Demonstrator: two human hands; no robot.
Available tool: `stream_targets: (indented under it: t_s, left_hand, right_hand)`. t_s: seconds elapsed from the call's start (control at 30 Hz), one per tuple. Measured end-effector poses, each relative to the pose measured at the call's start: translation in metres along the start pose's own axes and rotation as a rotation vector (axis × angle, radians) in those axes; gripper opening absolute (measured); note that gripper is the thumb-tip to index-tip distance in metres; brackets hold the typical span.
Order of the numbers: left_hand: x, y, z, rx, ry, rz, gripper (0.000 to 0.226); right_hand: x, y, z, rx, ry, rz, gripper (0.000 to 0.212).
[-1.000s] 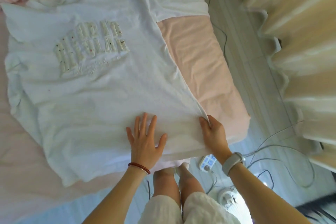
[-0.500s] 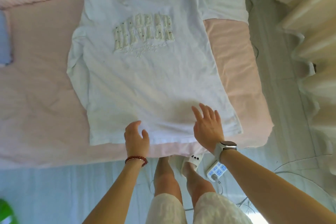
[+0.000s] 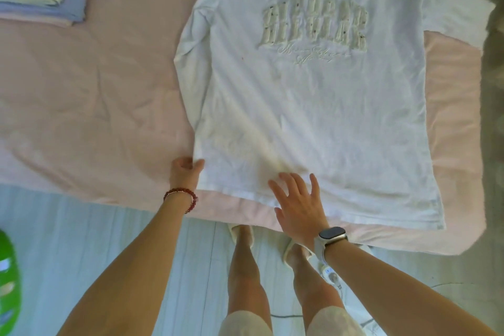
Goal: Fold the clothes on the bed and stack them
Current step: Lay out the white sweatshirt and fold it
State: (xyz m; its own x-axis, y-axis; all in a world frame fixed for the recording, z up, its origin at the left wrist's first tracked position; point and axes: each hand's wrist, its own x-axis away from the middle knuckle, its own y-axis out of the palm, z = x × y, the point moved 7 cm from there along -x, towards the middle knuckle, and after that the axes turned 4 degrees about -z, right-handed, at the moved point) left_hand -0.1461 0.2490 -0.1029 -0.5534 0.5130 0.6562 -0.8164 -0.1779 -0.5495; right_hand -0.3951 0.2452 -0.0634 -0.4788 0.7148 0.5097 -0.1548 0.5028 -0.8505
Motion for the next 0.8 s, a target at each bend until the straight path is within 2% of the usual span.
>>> stream_targets:
  t_s: [0.03, 0.1, 0.17, 0.27, 0.33, 0.4, 0.47, 0.53, 0.57, 0.6, 0.67, 0.8]
  left_hand:
    - [0.001, -0.003, 0.000, 0.041, 0.024, -0.021, 0.022]
    - [0.007, -0.008, -0.001, 0.086, 0.084, -0.049, 0.033]
    - [0.018, -0.014, -0.004, 0.162, 0.112, -0.076, 0.029]
    - [0.032, -0.028, -0.016, 0.285, 0.120, -0.075, 0.015]
    - [0.039, -0.036, -0.029, 0.283, 0.154, -0.093, 0.016]
    - [0.041, -0.042, -0.046, 0.165, 0.153, -0.112, 0.020]
    - [0.031, -0.043, -0.063, -0.076, 0.103, -0.160, 0.017]
    - [0.016, -0.040, -0.072, -0.318, 0.067, -0.260, 0.013]
    - [0.008, -0.039, -0.070, -0.356, 0.073, -0.292, 0.014]
    - [-0.001, -0.040, -0.065, -0.339, 0.082, -0.299, 0.016]
    - [-0.020, -0.048, -0.046, -0.148, 0.070, -0.270, 0.017]
    - [-0.059, -0.049, 0.011, 0.205, 0.075, -0.274, 0.018]
  right_hand:
    - [-0.004, -0.003, -0.009, 0.031, 0.001, 0.035, 0.061]
    - [-0.011, -0.007, -0.026, 0.053, 0.006, 0.061, 0.066]
    - [-0.018, -0.006, -0.040, 0.057, 0.019, 0.045, 0.073]
    - [-0.023, 0.004, -0.048, 0.042, 0.059, -0.056, 0.075]
    - [-0.022, 0.019, -0.041, 0.029, 0.130, -0.162, 0.079]
    - [-0.018, 0.031, -0.038, 0.035, 0.174, -0.250, 0.080]
    - [-0.013, 0.039, -0.042, 0.057, 0.140, -0.344, 0.076]
    - [-0.012, 0.038, -0.048, 0.052, 0.090, -0.405, 0.065]
    - [-0.015, 0.033, -0.051, 0.022, 0.082, -0.396, 0.056]
    - [-0.019, 0.026, -0.054, -0.022, 0.085, -0.371, 0.048]
    - [-0.032, 0.010, -0.063, -0.127, 0.098, -0.294, 0.039]
    - [-0.064, -0.022, -0.074, -0.234, 0.118, -0.074, 0.041]
